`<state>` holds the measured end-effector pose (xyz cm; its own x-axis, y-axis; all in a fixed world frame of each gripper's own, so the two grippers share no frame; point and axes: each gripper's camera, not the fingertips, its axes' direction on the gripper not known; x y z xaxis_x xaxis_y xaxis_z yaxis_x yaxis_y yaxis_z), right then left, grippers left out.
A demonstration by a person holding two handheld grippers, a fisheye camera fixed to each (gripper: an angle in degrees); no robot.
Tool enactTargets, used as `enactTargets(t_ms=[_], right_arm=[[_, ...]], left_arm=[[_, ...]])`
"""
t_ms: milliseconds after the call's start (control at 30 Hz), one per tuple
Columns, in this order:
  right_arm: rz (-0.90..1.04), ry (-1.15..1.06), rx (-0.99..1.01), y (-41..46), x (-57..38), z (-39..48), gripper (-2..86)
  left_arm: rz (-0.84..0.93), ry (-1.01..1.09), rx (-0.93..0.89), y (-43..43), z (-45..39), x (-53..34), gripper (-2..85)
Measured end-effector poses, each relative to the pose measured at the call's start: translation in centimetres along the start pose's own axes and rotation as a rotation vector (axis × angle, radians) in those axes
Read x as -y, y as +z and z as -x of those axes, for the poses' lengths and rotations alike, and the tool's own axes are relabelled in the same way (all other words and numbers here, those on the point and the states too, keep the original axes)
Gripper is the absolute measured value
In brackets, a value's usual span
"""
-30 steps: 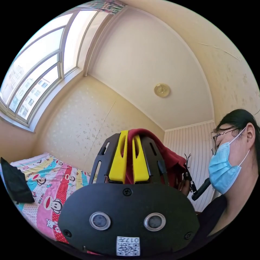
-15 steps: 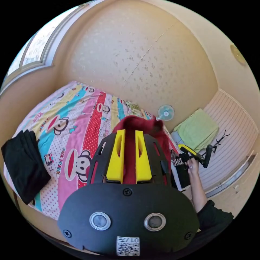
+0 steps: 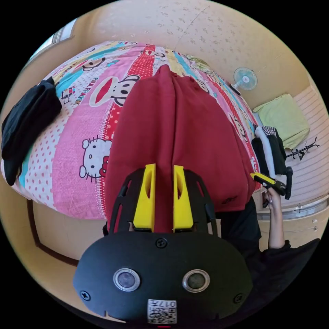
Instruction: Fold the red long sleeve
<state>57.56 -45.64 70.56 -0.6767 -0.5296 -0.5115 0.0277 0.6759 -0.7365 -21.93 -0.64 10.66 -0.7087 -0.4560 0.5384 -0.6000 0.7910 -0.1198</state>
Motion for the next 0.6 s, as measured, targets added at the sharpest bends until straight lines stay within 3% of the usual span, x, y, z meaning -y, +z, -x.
enactTargets(t_ms=[100,167,300,400,467,600], right_arm=[[0.059,-0.077,-0.140,-2.4,3.7,-2.7,4.4],[-0.050,0.026,-0.254,-5.6,4.8,-6.2,4.5],[-0.246,0.286,-0.293,-12.2,3.6,-12.6,8.0],[-0.286,0.317,-0.167,-11.9,0.2,-12.1,12.3],[-0.290,0.240,0.030,-9.9,-2.2,-10.3,12.8],[-0.190,0.176,0.422,-3.5,-7.2,-6.5,13.9]], left_arm=[[0.062,-0.004,-0.136,-3.1,2.2,3.2,0.6],[-0.049,-0.054,-0.235,-8.1,5.7,4.4,0.2],[-0.390,-0.351,-0.090,-21.2,17.3,3.8,0.9],[-0.545,-0.447,-0.167,-26.3,22.5,0.1,7.0],[-0.527,-0.405,-0.203,-26.3,22.7,-1.3,8.4],[-0.114,-0.150,-0.298,-17.5,17.7,0.0,12.3]])
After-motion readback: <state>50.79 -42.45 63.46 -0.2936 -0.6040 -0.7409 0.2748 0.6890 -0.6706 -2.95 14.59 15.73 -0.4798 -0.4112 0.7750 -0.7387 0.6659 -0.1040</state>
